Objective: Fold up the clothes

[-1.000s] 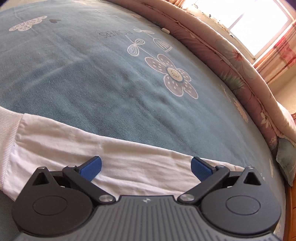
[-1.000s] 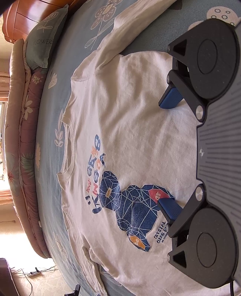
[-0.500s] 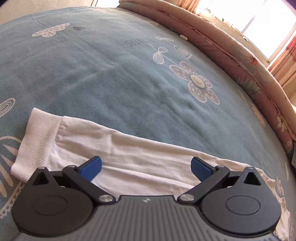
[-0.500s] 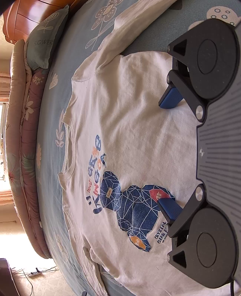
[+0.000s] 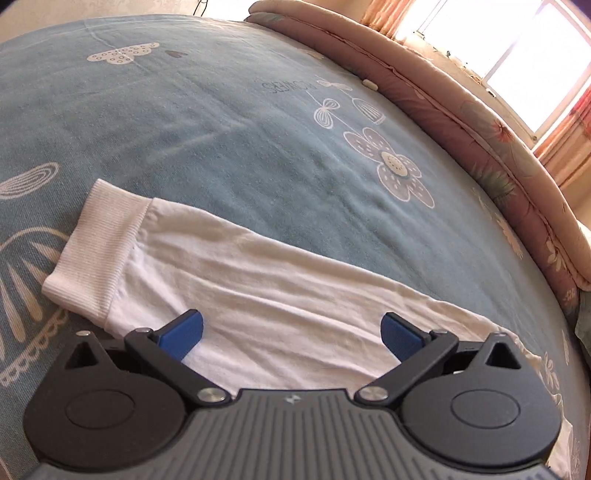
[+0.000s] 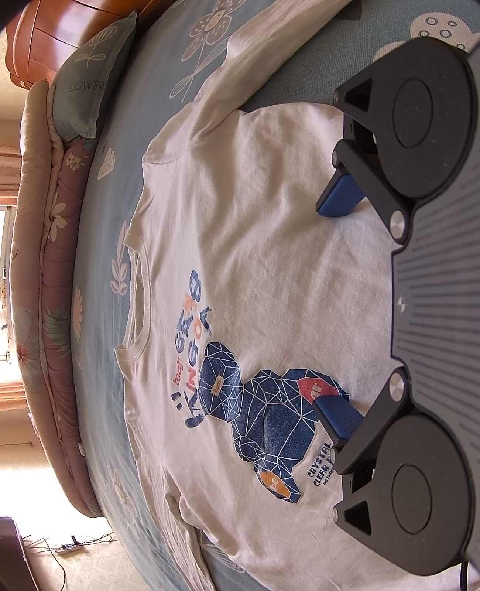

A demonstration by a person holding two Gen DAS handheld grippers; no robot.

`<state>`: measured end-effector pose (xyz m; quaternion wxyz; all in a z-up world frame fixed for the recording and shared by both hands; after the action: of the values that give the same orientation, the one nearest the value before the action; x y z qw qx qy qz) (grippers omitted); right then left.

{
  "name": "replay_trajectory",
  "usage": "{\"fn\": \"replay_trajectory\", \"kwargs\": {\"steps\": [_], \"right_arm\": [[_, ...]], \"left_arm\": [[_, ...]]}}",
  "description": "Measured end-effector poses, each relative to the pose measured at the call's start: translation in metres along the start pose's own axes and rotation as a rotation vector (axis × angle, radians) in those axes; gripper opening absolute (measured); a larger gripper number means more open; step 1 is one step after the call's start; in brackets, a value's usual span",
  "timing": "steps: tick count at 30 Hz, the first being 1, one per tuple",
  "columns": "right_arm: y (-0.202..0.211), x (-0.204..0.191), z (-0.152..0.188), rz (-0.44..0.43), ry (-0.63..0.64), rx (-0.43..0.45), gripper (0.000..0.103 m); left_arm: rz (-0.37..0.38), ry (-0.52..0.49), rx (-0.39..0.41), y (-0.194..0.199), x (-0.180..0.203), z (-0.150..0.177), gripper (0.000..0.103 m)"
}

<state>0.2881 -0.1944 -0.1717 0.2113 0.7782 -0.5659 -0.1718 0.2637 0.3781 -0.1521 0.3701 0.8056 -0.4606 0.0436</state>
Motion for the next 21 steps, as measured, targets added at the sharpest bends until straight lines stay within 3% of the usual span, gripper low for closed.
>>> {"fn": "replay_trajectory", "kwargs": {"steps": [6,11,15,21], "right_arm": [[0.001,0.000,0.000,0.003,-0.002,-0.005,0.103],[0.001,0.000,0.000,0.005,-0.002,-0.002,0.103],[0.001,0.000,0.000,0.004,-0.002,-0.002,0.103],[0.001,0.000,0.000,0.004,-0.003,-0.012,0.103]], "left_arm": [[-0.025,-0.002,-0.024,0.016,0.018,-0.002,0.102],[0.061,-0.128,-0.036,0.013,0.075,0.006,0.102],[0.047,-0.226,-0.046,-0.007,0.118,0.031,0.102],[-0.040,-0.481,-0.007,-0.015,0.140,0.075,0.102]]}}
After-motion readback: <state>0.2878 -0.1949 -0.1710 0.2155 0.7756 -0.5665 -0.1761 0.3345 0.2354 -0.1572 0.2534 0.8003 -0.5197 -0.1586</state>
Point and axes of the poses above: each gripper's, at about its wrist camera, not at the fingertips, and y roughly against the way its jaws point, x to its right, z to its underside, the point moved 7 cm from there along -y, roughly the way its jaws point, and after that the axes turned 15 degrees about x, right-handed, at the moved point
